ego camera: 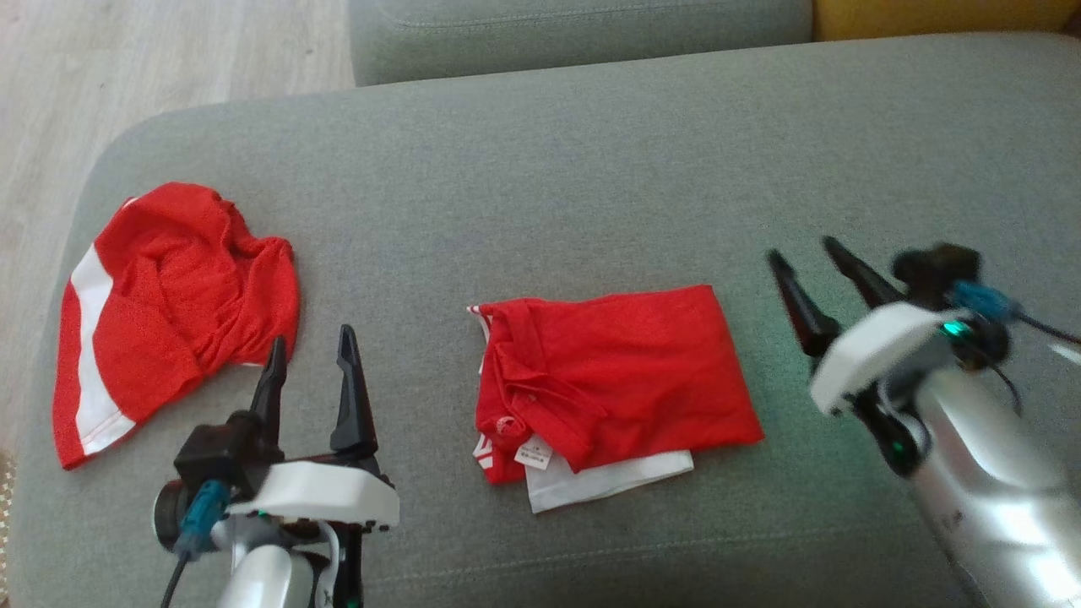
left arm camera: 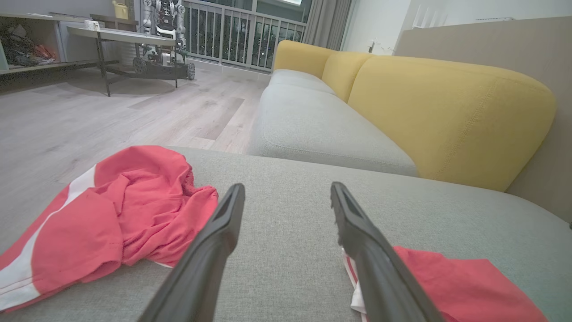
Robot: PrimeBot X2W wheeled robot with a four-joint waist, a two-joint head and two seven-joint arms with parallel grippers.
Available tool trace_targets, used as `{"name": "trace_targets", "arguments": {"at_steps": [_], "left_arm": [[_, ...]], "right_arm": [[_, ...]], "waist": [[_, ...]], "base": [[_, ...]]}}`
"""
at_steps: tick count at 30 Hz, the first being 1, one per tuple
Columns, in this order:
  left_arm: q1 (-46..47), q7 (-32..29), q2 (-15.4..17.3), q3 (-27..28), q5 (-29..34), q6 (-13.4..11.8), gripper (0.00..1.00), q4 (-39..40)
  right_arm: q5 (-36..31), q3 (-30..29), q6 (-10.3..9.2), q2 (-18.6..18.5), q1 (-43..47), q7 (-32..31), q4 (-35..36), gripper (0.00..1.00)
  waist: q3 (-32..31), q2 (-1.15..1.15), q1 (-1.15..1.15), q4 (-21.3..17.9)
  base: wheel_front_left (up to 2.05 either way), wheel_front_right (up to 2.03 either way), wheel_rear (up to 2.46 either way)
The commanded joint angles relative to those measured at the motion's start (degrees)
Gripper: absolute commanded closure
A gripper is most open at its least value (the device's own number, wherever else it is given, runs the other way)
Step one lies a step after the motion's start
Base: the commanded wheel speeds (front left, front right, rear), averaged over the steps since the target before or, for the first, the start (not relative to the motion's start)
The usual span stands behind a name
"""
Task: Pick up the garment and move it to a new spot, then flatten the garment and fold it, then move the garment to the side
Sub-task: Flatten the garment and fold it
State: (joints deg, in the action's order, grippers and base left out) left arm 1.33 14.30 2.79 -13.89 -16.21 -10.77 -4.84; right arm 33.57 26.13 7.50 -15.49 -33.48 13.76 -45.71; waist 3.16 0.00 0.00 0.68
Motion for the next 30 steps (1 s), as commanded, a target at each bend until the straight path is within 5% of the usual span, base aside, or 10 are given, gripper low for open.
{"name": "trace_targets", "arguments": {"at_steps": [1,5,12,28,29,30], "left_arm": [[2.5,0.7,0.1,2.0,0.1,0.0,0.00,2.1],[2.5,0.7,0.1,2.4,-0.7,0.2,0.00,1.6],[1.7,0.7,0.1,2.7,3.5,1.3,0.00,1.3],[1.4,0.7,0.1,1.5,4.9,1.7,0.00,1.2],[1.6,0.7,0.1,1.4,4.9,1.7,0.00,1.2],[1.8,0.7,0.1,1.3,4.9,1.7,0.00,1.2]], "right_arm": [[-1.8,-1.5,-0.01,-0.7,0.9,0.9,2.7,0.00],[-15.6,-11.2,-0.01,-1.7,7.8,1.2,11.2,0.00],[-28.5,-25.6,-0.01,7.4,21.6,1.2,27.5,0.00],[-33.3,-27.9,-0.01,11.5,25.3,1.2,32.4,0.00],[-33.1,-27.4,-0.01,11.6,25.2,1.1,32.5,0.02],[-33.0,-26.8,-0.01,11.5,25.0,1.0,32.6,0.56]], "waist": [[0.2,0.00,0.00,-0.2],[0.5,0.00,0.00,-0.3],[1.1,0.00,0.00,-0.7],[1.2,0.00,0.00,1.0],[1.4,0.00,0.00,1.5],[1.6,0.00,0.00,2.0]], "base": [[0.00,0.00,0.00],[0.00,0.00,0.00],[0.00,0.00,0.00],[0.00,0.00,0.00],[0.00,0.00,0.00],[0.00,0.00,0.00]]}}
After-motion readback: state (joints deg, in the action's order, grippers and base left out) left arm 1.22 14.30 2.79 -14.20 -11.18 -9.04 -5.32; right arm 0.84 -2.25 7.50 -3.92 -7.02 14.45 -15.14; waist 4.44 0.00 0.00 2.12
